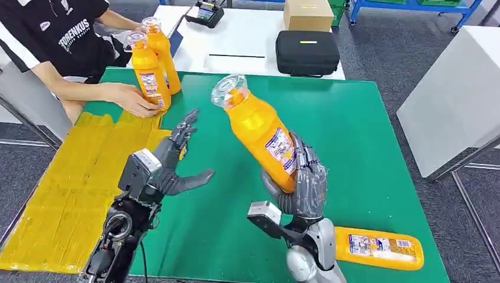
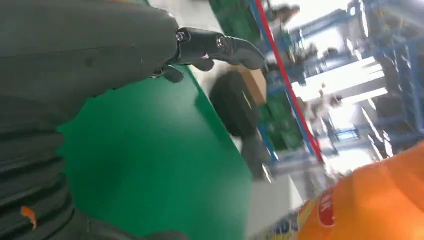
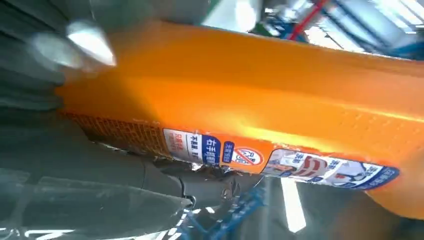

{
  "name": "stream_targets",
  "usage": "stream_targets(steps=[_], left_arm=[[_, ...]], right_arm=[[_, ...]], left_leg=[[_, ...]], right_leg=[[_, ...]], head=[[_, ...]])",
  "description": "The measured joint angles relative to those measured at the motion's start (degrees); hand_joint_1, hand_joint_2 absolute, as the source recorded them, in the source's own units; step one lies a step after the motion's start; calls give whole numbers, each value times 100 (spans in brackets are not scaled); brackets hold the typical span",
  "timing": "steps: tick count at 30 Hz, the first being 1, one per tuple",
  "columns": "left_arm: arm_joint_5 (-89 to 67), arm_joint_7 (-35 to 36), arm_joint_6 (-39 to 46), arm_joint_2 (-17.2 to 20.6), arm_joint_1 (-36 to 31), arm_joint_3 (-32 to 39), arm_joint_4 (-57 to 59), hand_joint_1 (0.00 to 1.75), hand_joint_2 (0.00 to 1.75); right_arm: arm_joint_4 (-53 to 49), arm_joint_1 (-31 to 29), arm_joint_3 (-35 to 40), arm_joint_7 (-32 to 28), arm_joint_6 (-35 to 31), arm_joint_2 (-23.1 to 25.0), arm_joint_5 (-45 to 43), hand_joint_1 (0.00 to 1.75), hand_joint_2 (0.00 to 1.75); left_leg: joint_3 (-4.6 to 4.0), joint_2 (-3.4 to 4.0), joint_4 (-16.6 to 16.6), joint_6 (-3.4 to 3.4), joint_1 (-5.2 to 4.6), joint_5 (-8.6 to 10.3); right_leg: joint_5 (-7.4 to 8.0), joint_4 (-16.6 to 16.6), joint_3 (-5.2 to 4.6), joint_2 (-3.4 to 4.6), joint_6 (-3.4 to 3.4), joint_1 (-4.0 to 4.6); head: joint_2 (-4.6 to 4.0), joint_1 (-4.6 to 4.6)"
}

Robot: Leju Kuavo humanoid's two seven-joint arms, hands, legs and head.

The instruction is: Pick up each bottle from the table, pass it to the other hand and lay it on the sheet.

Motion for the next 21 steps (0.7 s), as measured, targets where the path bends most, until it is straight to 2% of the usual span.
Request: stream_targets(steps=[7,15,21], left_arm=[[1041,229,-312,-37,-289,-203,388,0,175],[2330,308,-743,-48,-441,-297,640,0,175],[2449,321,-795,-48,-449,-301,667,0,175]], right_arm=[[-85,-23,-192,-676,-4,303,96,175,175],[-59,32,-195,-591,-2,437,437,175,175],[-46,32,-179,-573,-4,468,474,175,175]], left_leg=[[0,1,0,0,0,0],[-3,1,0,0,0,0],[-5,0,0,0,0,0]], right_leg=[[1,0,-1,1,0,0],[0,1,-2,0,0,0],[0,1,-4,0,0,0]], head=[[0,2],[0,2],[0,2]])
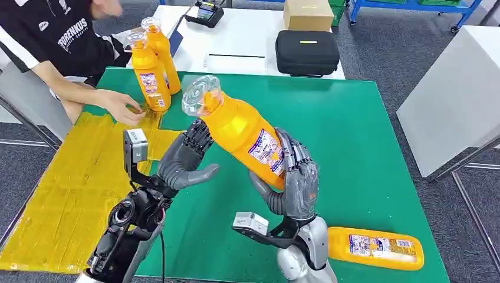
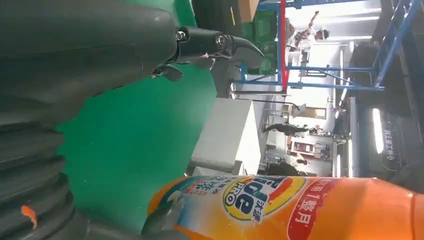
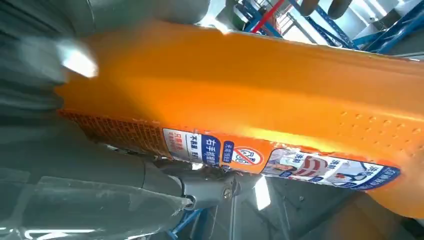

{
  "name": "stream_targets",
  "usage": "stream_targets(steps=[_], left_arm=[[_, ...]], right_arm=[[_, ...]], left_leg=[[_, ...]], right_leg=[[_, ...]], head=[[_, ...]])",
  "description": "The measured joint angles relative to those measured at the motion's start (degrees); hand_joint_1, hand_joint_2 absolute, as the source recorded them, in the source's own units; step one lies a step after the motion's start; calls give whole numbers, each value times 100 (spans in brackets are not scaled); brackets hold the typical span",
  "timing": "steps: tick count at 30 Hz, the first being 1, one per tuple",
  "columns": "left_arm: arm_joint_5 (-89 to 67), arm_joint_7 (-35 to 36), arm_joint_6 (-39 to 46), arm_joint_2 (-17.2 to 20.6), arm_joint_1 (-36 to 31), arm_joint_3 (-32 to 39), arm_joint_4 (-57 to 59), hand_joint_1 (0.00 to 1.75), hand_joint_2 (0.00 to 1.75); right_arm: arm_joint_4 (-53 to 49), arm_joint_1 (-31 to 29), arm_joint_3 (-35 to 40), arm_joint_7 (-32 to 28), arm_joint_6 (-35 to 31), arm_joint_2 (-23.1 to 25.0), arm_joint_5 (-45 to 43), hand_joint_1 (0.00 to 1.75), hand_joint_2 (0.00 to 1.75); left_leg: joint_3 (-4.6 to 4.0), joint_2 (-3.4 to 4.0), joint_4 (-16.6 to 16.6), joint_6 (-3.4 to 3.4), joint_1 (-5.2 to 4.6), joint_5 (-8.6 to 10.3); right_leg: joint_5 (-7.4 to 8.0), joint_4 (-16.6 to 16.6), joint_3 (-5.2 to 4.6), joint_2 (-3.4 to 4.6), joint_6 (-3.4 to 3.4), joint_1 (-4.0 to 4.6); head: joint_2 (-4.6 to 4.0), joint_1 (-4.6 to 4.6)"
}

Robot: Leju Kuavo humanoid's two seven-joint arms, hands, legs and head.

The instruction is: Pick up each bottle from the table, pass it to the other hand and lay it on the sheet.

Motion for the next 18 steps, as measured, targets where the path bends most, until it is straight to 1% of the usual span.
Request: stream_targets(steps=[7,18], left_arm=[[293,22,79,9,-31,-33,-28,0,175],[299,24,127,35,-55,-57,-37,0,175]], right_arm=[[181,-34,233,481,2,-48,188,175,175],[595,-225,527,874,2,-214,197,175,175]], left_leg=[[0,0,0,0,0,0],[-1,-2,0,0,0,0]], right_leg=[[0,0,1,0,0,0],[0,0,1,-1,0,0]], head=[[0,-2],[0,0]])
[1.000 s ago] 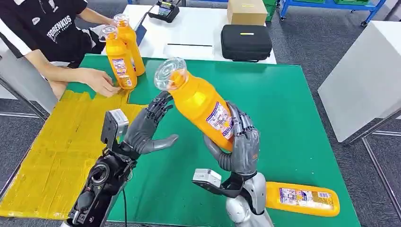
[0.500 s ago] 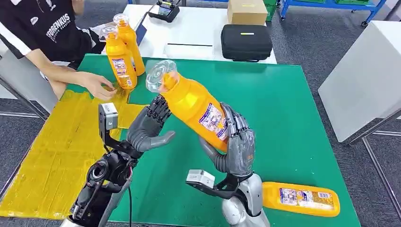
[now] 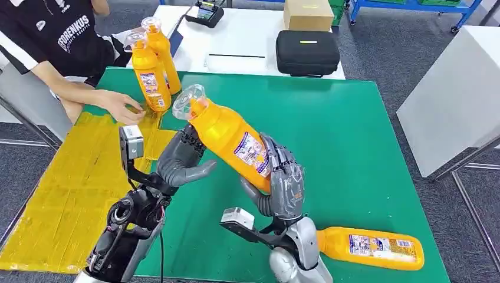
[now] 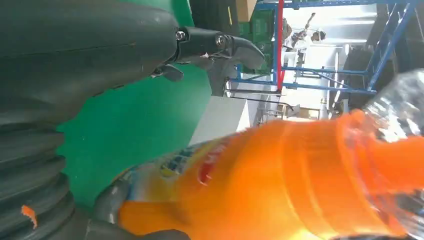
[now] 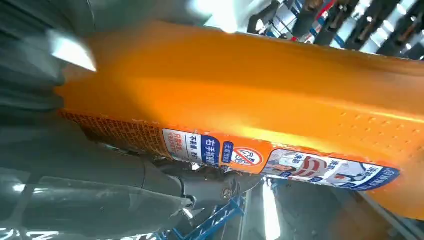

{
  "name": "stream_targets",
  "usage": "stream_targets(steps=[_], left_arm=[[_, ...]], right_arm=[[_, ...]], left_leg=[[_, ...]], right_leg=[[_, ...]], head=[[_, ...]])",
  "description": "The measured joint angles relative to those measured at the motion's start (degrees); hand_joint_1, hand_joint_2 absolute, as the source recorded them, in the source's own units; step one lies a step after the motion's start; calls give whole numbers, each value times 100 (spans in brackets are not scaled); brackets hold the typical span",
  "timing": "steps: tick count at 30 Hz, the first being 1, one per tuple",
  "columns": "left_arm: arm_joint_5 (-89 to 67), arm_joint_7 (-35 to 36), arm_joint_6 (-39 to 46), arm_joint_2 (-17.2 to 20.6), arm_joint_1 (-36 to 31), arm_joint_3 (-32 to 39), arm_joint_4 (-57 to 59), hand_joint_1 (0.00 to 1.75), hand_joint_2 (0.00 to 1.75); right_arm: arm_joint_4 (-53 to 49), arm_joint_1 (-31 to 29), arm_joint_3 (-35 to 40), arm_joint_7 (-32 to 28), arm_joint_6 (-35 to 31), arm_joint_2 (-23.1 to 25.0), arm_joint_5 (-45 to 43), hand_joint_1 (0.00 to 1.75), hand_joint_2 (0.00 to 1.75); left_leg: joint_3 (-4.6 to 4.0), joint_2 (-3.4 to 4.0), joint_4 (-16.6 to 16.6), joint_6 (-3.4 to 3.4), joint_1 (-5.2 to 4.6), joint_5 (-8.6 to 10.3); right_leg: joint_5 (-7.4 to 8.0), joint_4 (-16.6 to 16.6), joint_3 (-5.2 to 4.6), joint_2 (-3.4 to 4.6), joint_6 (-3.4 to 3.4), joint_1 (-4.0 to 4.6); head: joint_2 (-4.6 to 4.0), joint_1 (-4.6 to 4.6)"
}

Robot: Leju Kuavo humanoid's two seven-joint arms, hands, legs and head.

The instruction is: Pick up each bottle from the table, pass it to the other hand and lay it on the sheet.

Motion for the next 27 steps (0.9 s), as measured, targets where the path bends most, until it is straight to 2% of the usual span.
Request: stream_targets(steps=[3,8,16,27], left_arm=[[0,0,4,9,0,0,-2,0,175],[-18,-11,11,11,2,0,-42,0,175],[-26,2,-31,17,20,7,-79,0,175],[217,140,-140,17,44,7,44,0,175]], right_arm=[[63,-28,52,48,0,-35,0,175,175],[306,-135,192,625,291,-105,223,175,175],[566,-220,463,955,472,-122,789,175,175],[669,-414,929,1187,267,-103,1532,175,175]], left_leg=[[0,0,0,0,0,0],[0,0,0,0,0,0],[-1,0,0,0,1,0],[0,2,0,-1,1,1]], right_leg=[[0,0,0,0,0,0],[0,0,0,0,0,0],[0,1,-1,0,0,0],[0,1,-4,1,0,1]], head=[[0,0],[0,0],[0,0],[0,0]])
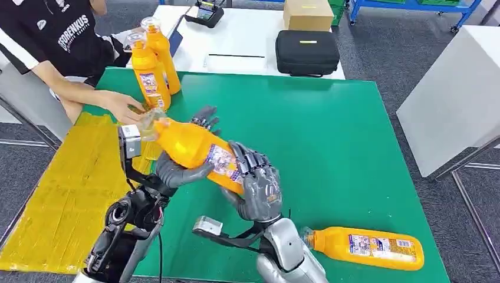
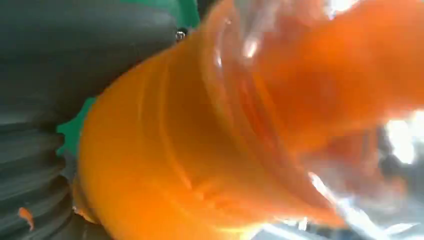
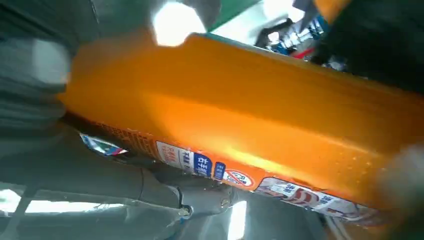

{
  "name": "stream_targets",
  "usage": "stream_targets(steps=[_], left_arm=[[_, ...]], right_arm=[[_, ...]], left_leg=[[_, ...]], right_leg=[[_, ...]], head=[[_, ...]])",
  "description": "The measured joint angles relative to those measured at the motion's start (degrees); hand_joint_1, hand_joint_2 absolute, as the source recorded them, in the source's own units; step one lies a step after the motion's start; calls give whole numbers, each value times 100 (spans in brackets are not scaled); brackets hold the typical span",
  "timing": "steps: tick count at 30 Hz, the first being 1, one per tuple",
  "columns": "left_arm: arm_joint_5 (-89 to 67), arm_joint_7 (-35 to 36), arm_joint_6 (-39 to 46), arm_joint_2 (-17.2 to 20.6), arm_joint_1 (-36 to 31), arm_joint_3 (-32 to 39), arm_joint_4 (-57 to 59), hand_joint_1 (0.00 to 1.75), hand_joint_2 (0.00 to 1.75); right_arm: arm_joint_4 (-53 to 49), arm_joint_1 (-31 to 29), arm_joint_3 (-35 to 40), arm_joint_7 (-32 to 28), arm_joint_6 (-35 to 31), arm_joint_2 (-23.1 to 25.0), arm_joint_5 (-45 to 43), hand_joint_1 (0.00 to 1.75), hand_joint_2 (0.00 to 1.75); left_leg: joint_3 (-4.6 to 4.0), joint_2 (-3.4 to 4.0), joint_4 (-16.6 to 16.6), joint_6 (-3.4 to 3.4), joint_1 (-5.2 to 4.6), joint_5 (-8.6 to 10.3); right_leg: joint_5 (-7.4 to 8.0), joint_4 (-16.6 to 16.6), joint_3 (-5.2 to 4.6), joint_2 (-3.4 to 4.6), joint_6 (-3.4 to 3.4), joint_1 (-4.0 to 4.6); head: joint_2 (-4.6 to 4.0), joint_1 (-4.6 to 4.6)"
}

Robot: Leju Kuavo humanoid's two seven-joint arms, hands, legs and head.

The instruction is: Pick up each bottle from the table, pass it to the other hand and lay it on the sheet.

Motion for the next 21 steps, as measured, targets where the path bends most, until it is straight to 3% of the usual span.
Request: stream_targets(steps=[7,8,9,21], left_arm=[[24,-33,-20,0,-1,2,109,0,175],[26,-37,-20,0,-1,2,116,110,175],[37,-42,-17,0,-2,2,127,175,175],[315,-490,330,-42,128,31,192,175,175]], right_arm=[[0,-1,76,15,-41,-4,-20,175,175],[0,-1,85,11,-66,-7,-50,175,175],[0,-1,94,-4,-98,-9,-81,175,175],[2,9,234,-83,-105,-37,-260,175,175]], left_leg=[[-1,0,0,0,0,0],[-1,-1,0,0,0,0],[-1,-1,0,0,0,0],[-2,0,0,0,0,0]], right_leg=[[0,0,-1,0,0,-1],[0,0,-1,0,0,-1],[0,0,-1,0,0,0],[0,0,-4,0,0,0]], head=[[0,0],[0,-2],[0,0],[0,-2]])
